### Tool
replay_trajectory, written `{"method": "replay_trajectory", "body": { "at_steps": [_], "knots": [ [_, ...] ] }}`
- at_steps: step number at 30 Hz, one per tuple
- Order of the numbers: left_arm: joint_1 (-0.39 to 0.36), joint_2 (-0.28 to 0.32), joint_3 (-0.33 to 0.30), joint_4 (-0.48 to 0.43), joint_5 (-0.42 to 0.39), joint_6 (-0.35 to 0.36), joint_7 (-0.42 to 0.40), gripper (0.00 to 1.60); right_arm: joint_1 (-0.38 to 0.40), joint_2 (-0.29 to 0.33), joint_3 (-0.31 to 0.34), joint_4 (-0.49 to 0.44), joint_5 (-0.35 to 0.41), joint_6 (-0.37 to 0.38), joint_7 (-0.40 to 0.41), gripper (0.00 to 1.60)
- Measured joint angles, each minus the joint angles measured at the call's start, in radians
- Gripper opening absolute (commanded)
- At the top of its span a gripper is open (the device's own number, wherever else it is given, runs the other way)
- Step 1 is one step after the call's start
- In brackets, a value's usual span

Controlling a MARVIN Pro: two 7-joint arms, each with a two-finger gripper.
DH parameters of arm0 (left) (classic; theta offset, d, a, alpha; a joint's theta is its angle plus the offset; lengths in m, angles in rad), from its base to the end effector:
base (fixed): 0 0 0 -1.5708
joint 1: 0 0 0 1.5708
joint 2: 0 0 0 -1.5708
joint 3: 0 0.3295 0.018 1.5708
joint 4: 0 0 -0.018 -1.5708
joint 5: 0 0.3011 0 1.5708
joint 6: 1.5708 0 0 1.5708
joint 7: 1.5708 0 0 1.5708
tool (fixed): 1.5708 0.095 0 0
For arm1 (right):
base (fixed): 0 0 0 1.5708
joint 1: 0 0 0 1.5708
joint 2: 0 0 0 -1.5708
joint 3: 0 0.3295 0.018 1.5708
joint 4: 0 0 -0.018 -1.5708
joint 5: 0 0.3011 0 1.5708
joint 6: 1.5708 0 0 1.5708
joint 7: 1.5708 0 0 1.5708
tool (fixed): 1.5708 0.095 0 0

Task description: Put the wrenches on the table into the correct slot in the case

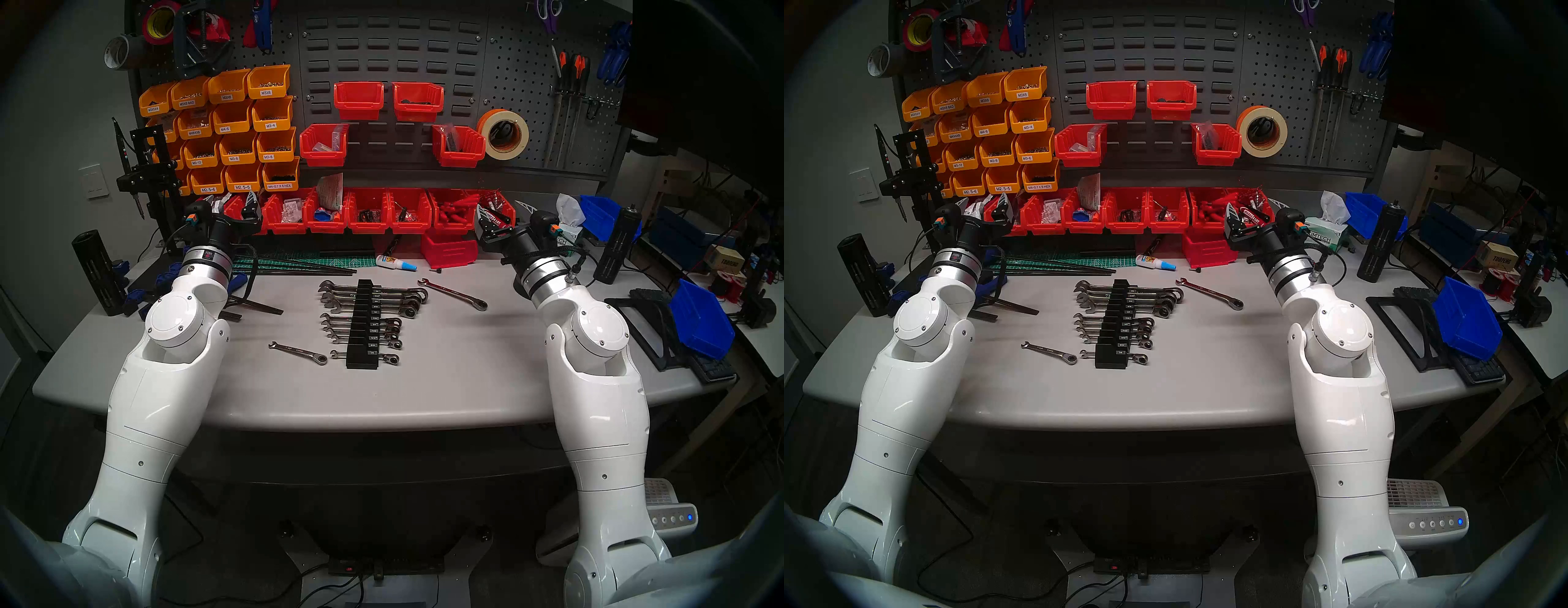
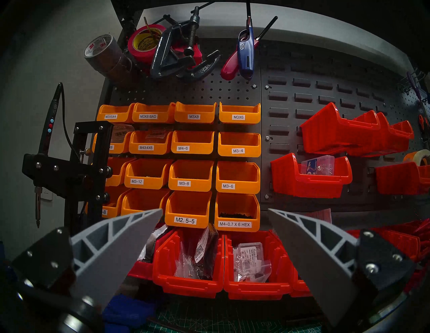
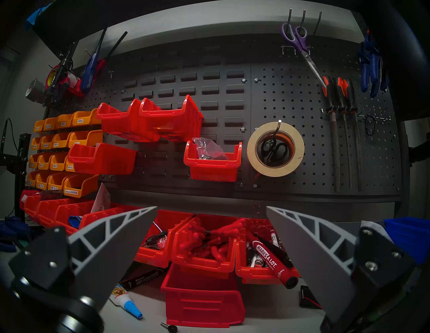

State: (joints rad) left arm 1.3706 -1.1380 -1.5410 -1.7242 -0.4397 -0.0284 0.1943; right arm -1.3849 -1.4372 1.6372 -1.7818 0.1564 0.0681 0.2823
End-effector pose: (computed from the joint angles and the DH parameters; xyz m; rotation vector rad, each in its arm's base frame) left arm 0.4557 0.1276 -0.1760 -1.7686 -0.1473 -2.5376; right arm 0.4484 -0.0354 -0.1849 -1.7188 -0.2885 -2.4264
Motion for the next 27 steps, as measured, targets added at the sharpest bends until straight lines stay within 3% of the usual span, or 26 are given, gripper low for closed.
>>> {"method": "replay_trajectory", "body": {
  "at_steps": [10,27],
  "knots": [
    [0.001,0.0,0.0,0.0,0.0,0.0,0.0,1.6,-0.001,0.015,-0.014,-0.007,-0.012,0.03,0.007,1.6],
    [0.001,0.0,0.0,0.001,0.0,0.001,-0.001,1.6,-0.034,0.139,-0.029,-0.173,-0.122,0.366,0.096,1.6]
  ]
}}
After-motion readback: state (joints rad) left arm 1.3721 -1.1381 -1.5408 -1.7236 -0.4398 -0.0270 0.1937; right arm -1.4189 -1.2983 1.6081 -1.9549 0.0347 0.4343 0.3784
